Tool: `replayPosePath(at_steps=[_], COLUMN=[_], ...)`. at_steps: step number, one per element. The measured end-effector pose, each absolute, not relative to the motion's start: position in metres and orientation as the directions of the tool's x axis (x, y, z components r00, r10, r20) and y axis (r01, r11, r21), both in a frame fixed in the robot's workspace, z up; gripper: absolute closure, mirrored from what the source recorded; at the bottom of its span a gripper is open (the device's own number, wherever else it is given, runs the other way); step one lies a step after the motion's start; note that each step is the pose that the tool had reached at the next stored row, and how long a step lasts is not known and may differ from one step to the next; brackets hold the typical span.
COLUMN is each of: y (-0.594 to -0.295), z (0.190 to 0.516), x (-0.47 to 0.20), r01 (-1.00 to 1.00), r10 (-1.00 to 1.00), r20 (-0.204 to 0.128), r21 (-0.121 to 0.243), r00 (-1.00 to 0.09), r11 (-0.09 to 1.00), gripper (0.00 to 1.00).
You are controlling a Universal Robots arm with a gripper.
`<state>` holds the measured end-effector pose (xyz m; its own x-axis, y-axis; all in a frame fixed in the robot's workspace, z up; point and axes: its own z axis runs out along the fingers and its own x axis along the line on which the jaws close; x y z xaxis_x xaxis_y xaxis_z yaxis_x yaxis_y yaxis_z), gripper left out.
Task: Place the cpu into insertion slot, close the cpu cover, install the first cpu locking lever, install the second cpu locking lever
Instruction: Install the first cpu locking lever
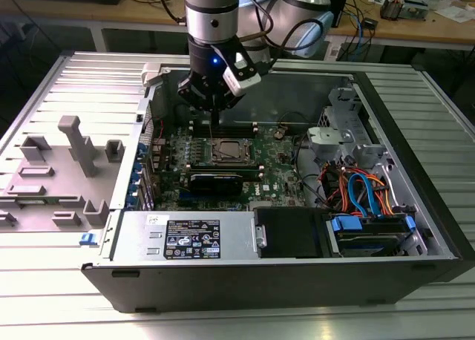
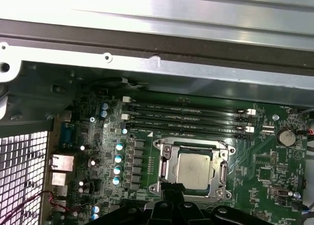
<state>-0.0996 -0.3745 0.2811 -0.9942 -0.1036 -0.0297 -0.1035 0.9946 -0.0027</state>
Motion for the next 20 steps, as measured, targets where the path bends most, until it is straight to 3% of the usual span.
replayPosePath(at_steps=[20], y=[-0.373], z=[0.272], x=[-0.121], r01=[-0.122], r10=[-0.121], r20=[-0.031], r21=[0.006], r00=[-0.992], r11=[0.993], gripper=[0.89])
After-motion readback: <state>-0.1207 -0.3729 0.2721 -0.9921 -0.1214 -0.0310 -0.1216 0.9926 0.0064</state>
